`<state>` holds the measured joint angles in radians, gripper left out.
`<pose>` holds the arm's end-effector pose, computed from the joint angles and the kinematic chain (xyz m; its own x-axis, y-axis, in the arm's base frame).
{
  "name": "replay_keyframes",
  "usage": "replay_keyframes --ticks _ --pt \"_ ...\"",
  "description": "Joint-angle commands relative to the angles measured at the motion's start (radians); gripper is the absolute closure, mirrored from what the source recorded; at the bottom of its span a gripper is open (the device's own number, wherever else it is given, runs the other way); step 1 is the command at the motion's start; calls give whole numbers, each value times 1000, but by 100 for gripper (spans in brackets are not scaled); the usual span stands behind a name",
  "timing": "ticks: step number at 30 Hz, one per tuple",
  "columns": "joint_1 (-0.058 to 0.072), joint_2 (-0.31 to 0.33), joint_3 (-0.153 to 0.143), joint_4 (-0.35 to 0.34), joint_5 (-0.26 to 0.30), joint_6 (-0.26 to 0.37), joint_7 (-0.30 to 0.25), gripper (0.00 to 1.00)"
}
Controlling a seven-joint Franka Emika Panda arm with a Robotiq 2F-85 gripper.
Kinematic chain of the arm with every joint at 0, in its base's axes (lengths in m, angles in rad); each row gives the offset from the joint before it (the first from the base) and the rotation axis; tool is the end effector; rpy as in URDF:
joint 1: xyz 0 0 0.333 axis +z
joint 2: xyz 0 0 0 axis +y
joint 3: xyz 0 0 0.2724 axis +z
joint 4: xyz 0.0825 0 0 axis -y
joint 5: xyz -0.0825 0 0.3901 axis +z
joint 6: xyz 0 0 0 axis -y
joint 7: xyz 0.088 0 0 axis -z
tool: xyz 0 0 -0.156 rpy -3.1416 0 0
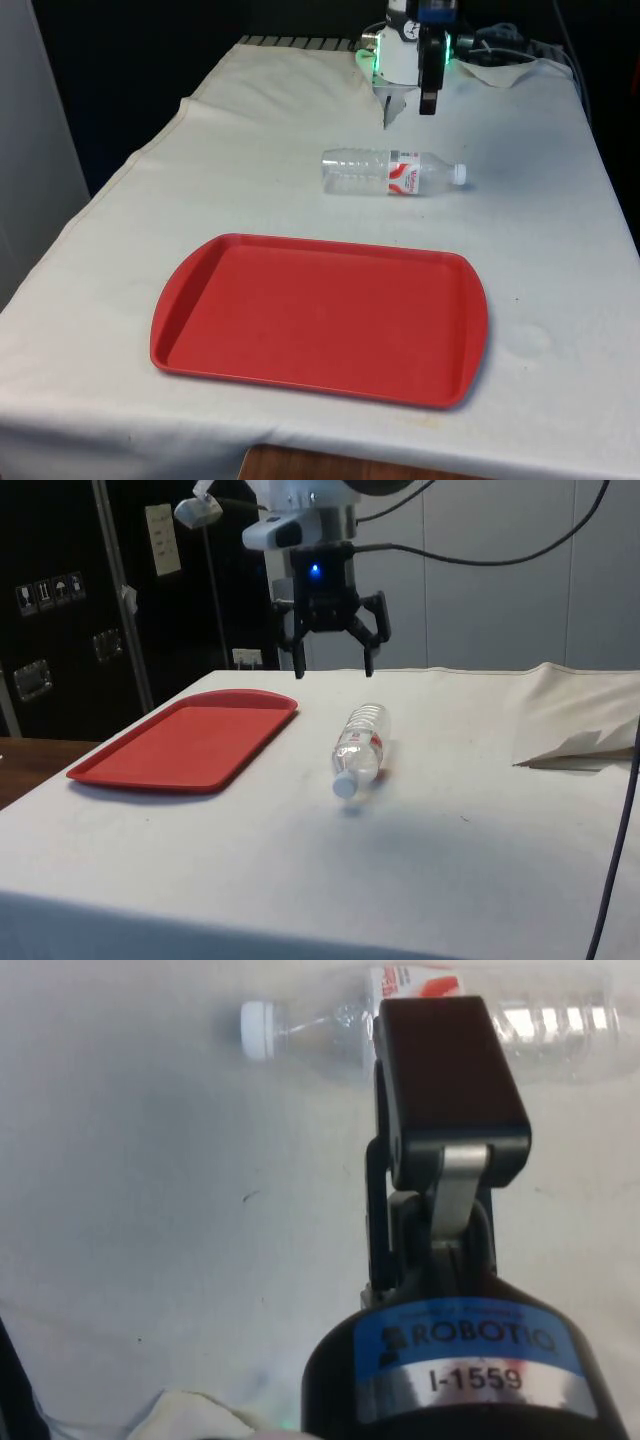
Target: Place the bottle upright on the tray.
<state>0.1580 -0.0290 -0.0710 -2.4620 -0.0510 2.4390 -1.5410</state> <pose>0.4783 0.0403 0.2097 -0.0958 0.9949 -0.0309 0.9954 0.0960 0.0063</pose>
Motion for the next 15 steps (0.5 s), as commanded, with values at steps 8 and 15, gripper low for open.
replay_keyframes --ticks 8,15 --pt "0 30 3 -5 0 35 0 0" --pt "0 58 2 -8 -10 56 6 0"
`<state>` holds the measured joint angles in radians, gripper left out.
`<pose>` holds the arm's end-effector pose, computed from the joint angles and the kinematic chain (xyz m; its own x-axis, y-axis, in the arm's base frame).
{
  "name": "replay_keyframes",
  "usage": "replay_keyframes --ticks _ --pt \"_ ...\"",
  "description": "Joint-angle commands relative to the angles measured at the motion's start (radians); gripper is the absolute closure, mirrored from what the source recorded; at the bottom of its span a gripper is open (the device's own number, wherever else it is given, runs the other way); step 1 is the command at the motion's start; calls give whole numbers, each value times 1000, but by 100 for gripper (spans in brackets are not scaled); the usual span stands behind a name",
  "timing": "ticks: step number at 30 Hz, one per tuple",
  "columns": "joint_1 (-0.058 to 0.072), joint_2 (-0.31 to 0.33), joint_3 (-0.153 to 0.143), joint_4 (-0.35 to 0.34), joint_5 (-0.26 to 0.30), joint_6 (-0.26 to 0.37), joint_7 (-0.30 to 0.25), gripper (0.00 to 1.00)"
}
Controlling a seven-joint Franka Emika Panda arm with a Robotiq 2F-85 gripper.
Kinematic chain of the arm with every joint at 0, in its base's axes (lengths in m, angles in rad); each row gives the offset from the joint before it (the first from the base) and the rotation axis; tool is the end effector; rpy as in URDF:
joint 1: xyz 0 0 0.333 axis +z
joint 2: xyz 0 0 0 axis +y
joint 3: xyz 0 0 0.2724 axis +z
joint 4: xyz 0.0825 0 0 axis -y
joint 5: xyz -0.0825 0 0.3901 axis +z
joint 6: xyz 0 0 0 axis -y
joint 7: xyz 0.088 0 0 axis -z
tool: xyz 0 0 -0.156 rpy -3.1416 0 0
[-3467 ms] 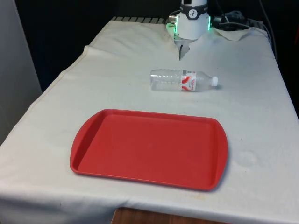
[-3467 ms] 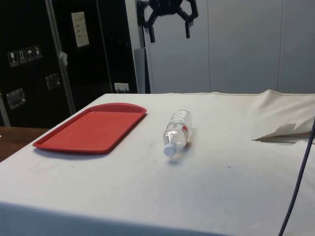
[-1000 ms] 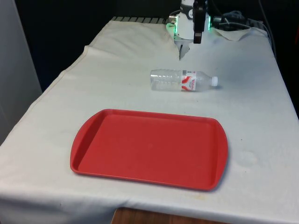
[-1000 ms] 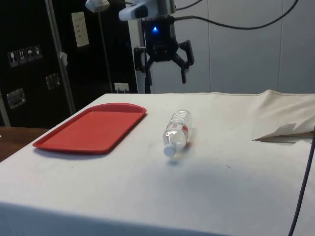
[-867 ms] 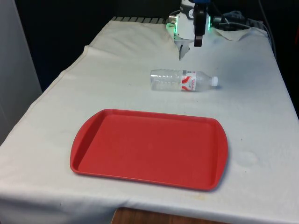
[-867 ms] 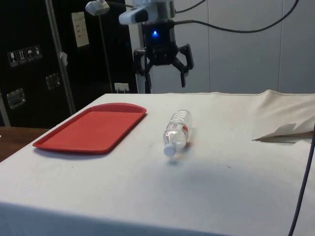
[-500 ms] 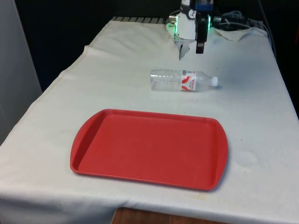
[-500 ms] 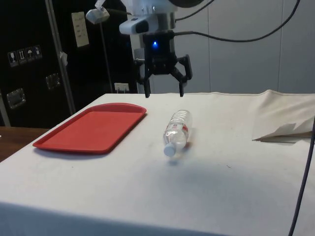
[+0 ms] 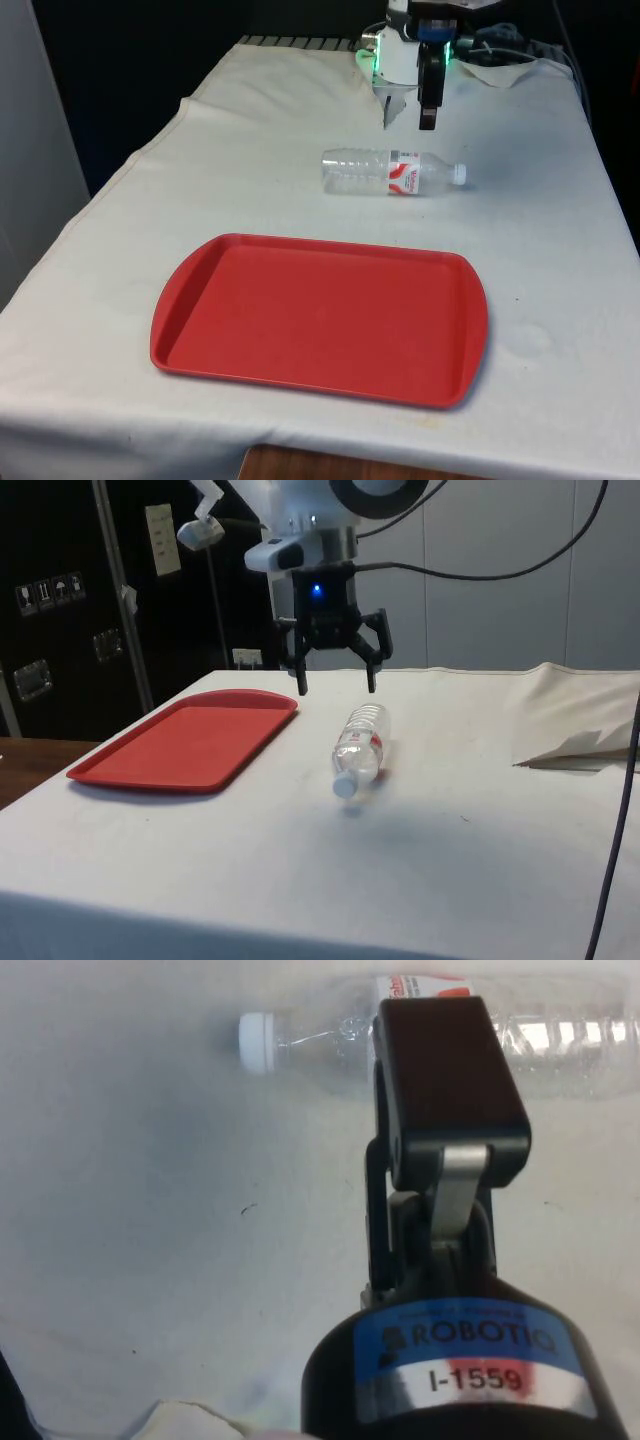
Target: Place the bottle upright on the tray.
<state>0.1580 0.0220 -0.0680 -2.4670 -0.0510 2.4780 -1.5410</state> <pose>0.4754 0.0413 0.1868 -0.1005 0.9944 -0.0328 0.9949 0.1002 -0.0107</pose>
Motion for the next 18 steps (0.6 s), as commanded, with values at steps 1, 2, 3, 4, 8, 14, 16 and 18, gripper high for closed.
replay_keyframes --ticks 1,2,3,4,8,14,16,18 --pt "0 3 0 0 0 0 -1 0" --pt "0 10 -1 -2 -9 17 4 0" --pt "0 13 -1 -2 -9 17 4 0" --pt "0 19 -1 -1 -9 18 3 0" --pt "0 26 0 1 0 4 -4 0" --pt "0 53 -2 -1 -12 37 4 0" --pt "1 59 -2 -1 -16 42 7 0" --pt "1 65 -3 -2 -21 49 10 0"
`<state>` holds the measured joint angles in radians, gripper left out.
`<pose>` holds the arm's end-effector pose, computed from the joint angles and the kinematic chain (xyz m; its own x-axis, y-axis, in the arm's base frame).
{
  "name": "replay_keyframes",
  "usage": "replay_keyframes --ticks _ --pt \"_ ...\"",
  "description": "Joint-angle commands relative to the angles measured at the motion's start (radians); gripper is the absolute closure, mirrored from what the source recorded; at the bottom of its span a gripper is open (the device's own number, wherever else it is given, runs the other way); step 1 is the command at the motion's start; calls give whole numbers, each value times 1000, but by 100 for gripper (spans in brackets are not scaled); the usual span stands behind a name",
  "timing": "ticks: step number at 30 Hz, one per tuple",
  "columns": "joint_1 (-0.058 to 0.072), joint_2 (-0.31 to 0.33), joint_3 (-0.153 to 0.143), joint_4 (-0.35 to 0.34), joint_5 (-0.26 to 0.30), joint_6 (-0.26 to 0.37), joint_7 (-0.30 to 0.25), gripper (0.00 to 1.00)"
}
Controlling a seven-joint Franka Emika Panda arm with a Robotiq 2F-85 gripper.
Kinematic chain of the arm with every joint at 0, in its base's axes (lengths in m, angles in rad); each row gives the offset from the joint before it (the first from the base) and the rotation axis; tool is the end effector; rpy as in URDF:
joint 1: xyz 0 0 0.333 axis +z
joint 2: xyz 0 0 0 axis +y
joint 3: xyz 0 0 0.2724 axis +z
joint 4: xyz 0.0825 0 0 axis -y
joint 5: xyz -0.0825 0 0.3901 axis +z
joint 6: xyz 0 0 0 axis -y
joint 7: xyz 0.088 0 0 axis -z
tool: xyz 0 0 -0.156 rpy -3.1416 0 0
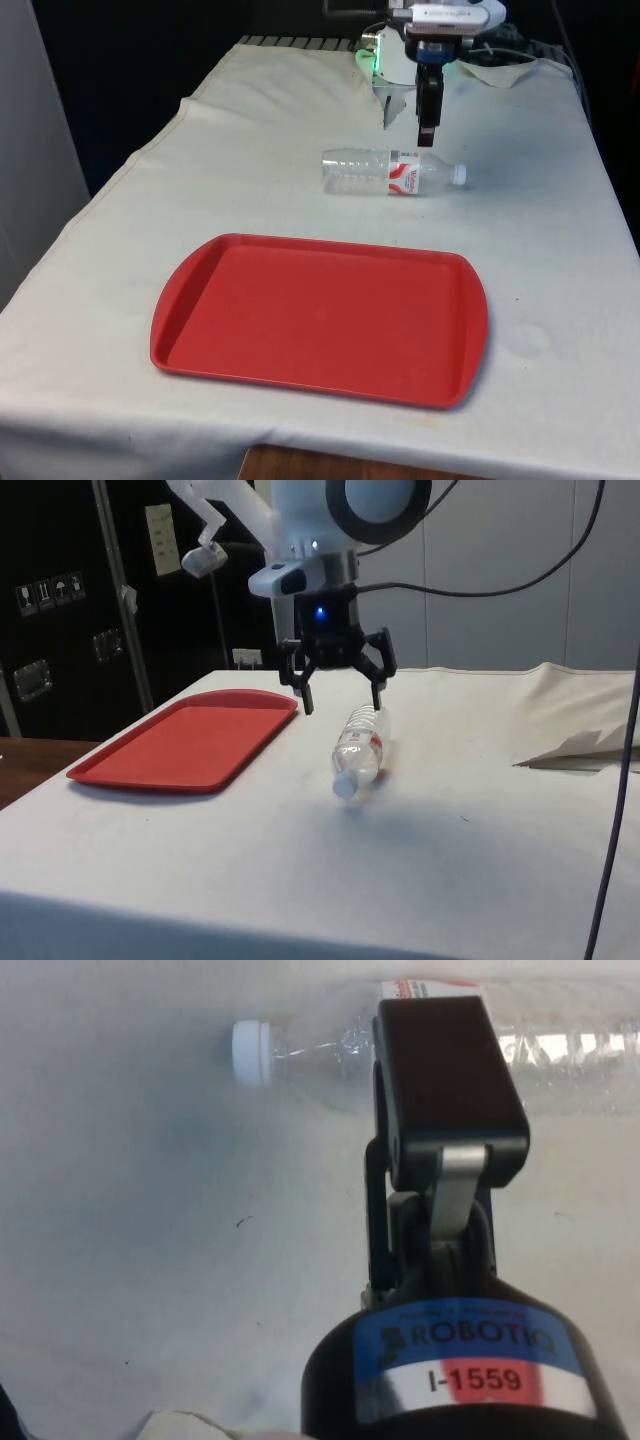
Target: Place the bottle upright on the tray.
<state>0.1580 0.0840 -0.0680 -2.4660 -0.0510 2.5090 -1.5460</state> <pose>0.4709 0.0405 0.1604 -0.1075 0.9936 -0.0352 0.9935 0.1061 -0.0407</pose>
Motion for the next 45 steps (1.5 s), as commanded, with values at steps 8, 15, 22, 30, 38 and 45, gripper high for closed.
replay_keyframes --ticks 8,15,22,30,38,45 --pt "2 26 -7 -4 -43 48 31 0" --pt "3 55 -8 -4 -59 78 41 0" --pt "2 75 -7 -3 -54 97 37 0" --pt "1 75 -4 -1 -44 86 29 0" --pt "6 78 -10 4 -72 70 50 0" --pt "0 76 1 4 -94 58 72 0"
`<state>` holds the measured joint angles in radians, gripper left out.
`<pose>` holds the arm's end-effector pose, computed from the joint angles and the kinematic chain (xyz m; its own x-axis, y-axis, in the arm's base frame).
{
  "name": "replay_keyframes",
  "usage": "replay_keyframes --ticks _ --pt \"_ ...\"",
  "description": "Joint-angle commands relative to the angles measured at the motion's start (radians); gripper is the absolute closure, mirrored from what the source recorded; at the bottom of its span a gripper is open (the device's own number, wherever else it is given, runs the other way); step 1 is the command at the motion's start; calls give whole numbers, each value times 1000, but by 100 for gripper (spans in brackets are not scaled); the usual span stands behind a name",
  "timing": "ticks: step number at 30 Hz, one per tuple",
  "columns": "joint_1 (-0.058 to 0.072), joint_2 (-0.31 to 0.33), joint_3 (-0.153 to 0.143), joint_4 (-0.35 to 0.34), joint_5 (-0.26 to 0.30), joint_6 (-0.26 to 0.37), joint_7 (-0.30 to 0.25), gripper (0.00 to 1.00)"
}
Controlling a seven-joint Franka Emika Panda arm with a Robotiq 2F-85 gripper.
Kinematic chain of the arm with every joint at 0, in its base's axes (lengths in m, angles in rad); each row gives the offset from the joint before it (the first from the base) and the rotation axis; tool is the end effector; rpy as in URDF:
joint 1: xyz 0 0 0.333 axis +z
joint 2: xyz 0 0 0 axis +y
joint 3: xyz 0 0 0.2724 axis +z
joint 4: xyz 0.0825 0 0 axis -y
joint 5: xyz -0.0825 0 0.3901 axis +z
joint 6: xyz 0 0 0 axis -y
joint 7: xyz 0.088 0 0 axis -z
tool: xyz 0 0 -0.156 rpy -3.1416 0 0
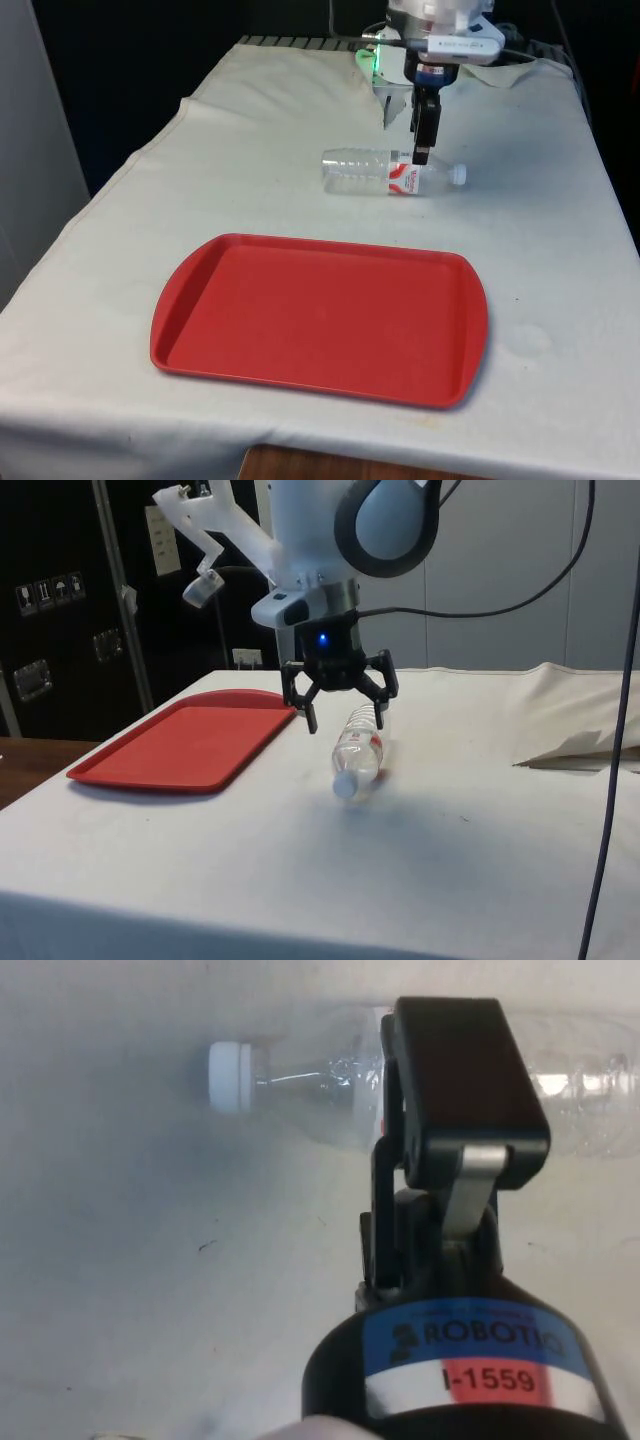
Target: Place the bottle upright on the tray.
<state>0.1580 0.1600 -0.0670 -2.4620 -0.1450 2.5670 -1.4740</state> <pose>0.4680 0.0394 0.1308 -0.1203 0.9889 -0.0878 0.9919 0.1160 -0.0520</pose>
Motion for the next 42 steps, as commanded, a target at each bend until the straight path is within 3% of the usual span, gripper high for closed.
replay_keyframes --ticks 1,8,16,17,18,22,24,25,26,33,34,35,41,42 --pt "7 2 -7 5 -35 -6 32 0" --pt "0 0 3 0 -21 -4 23 0" --pt "11 1 -5 2 -81 -3 79 0" --pt "2 0 7 -1 -38 -5 41 0" --pt "11 1 -4 2 -92 -3 90 0" --pt "10 1 -2 3 -148 -5 145 0" --pt "10 1 -2 4 -168 -6 164 0" --pt "3 0 8 -1 -136 -5 136 0" --pt "10 1 -2 4 -188 -7 184 0" --pt "10 1 -2 6 -257 -14 251 0" --pt "3 0 8 -1 -227 -9 225 0" --pt "10 1 -1 7 -276 -18 271 0" --pt "9 1 -1 9 -338 -32 333 0" --pt "3 0 8 2 -313 -26 312 0"
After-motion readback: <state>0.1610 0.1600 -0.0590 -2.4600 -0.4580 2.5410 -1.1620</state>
